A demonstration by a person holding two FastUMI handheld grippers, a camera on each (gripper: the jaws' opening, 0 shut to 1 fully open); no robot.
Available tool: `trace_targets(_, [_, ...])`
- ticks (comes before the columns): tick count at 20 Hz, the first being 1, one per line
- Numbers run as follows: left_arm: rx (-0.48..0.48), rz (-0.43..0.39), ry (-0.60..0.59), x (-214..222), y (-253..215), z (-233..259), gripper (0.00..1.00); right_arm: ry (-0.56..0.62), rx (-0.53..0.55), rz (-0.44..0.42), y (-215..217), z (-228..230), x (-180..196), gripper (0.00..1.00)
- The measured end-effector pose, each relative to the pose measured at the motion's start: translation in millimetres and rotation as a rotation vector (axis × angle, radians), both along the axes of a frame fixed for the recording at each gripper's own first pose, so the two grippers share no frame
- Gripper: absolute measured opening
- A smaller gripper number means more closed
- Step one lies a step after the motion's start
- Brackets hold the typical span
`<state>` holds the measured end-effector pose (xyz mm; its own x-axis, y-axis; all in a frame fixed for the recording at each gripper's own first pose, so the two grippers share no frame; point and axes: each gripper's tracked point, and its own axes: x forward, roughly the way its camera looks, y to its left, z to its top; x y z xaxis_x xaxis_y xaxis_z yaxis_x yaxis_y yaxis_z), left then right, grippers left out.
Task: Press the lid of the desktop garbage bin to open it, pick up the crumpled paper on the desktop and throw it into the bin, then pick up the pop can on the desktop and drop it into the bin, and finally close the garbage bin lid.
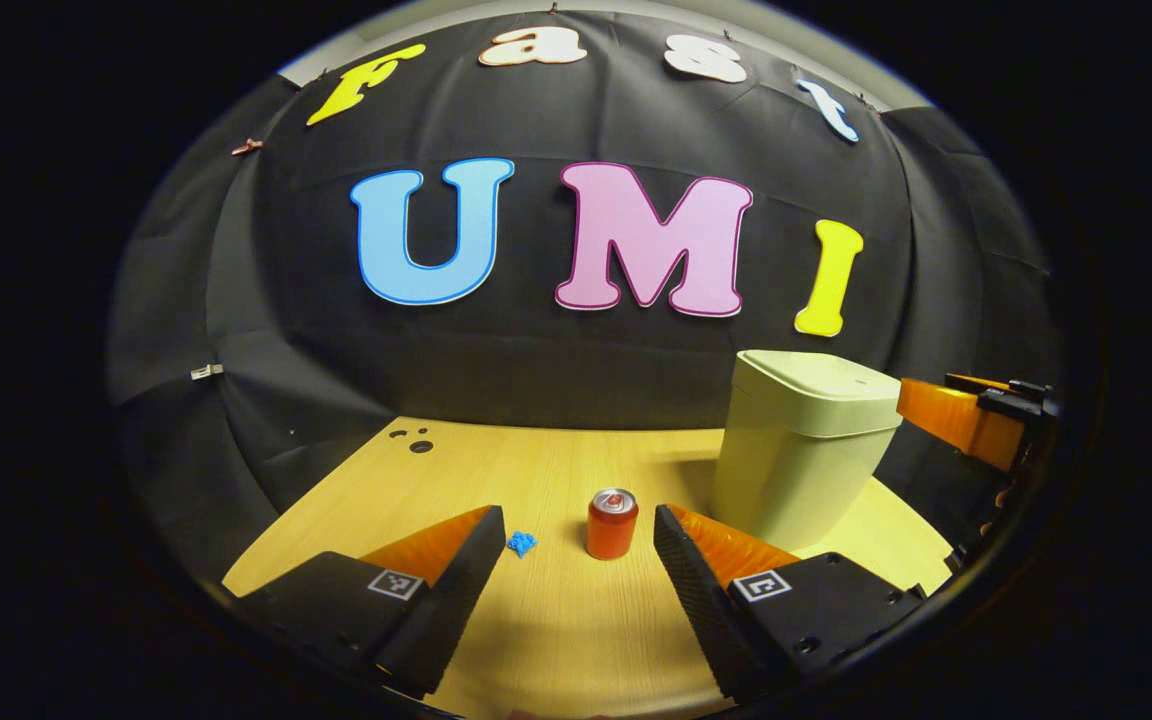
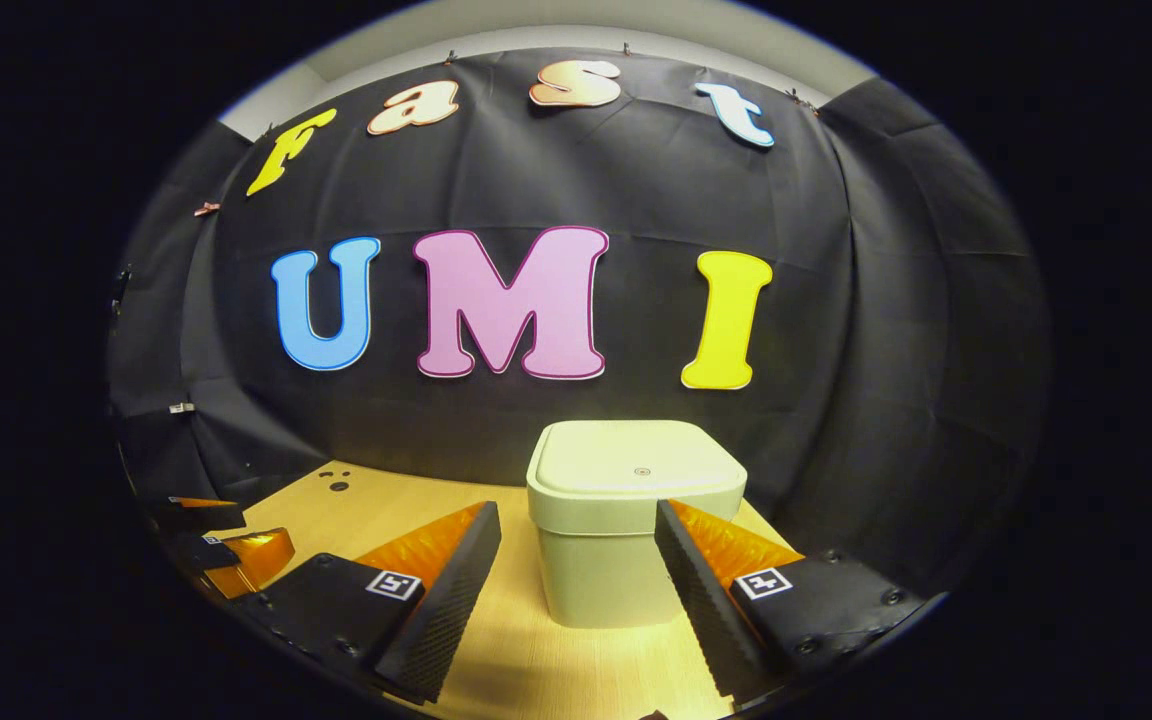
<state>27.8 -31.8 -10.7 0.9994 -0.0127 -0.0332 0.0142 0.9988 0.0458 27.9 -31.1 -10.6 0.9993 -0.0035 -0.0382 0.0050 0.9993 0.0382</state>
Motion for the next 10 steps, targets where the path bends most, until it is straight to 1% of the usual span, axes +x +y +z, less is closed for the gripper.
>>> trace_targets(2, [0.000,0.001,-0.002,1.2,-2.3,-0.6,0.96,0.006,-0.008,0.005,0.0,-1.3,1.3,0.98])
trace_targets(4, [-0.002,0.002,0.000,2.8,-3.5,-0.8,0.96,-0.003,-0.010,0.010,-1.1,0.6,2.1,0.95])
trace_targets(5, [-0.001,0.004,0.000,2.7,-4.1,-1.6,0.96,-0.006,-0.016,0.008,-2.6,0.8,3.3,0.88])
trace_targets(6, [0.001,0.008,-0.003,2.6,-3.6,-1.0,0.96,-0.005,-0.027,0.009,-2.8,-0.6,5.1,0.79])
trace_targets(9, [0.014,0.019,-0.014,3.5,-2.4,0.9,0.96,0.003,-0.045,0.021,-0.3,-3.7,6.9,0.72])
trace_targets(10, [0.017,0.021,-0.010,4.1,-2.6,-1.7,0.96,0.003,-0.043,0.029,0.8,-3.3,7.1,0.68])
